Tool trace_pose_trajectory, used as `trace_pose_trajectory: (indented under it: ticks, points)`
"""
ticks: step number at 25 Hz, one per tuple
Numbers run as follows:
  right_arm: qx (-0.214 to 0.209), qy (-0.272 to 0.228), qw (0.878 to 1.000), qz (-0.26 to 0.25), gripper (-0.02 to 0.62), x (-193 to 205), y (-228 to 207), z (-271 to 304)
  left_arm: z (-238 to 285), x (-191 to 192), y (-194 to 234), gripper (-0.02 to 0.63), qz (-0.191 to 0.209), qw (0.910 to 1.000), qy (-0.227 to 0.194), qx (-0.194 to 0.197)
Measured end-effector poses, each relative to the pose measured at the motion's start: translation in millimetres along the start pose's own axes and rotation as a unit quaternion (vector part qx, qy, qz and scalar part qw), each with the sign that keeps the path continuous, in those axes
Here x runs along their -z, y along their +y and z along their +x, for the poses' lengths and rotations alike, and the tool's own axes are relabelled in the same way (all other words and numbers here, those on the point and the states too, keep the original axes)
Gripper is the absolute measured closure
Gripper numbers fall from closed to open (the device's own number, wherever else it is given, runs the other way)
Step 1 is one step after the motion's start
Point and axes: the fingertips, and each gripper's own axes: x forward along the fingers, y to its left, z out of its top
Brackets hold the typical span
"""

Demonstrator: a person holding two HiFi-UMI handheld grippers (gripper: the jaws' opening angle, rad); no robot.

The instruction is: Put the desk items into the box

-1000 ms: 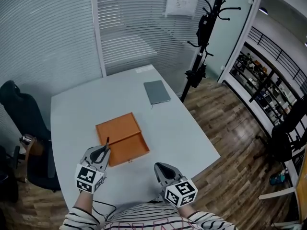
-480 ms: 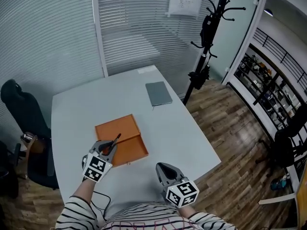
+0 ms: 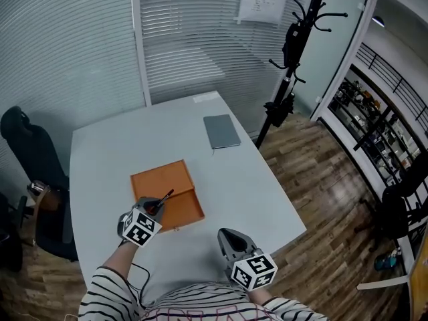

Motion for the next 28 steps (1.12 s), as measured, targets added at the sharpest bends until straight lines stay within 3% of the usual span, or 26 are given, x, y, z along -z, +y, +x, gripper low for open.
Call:
trace_pose_trajectory:
  ticks: [13,28]
  points:
    - [0.005,0.009,1.0,0.003,0.569,-2.2,-20.0,5.8,55.4,40.7,-18.1,0.549,-0.01,0.9926,0.111,0.047]
    - [-0.014,0.02,1.0,0.002,0.569,-0.9,-31.9,18.6,79.5,69.1,-20.1,0.549,-0.011,0.9815,0.183,0.054]
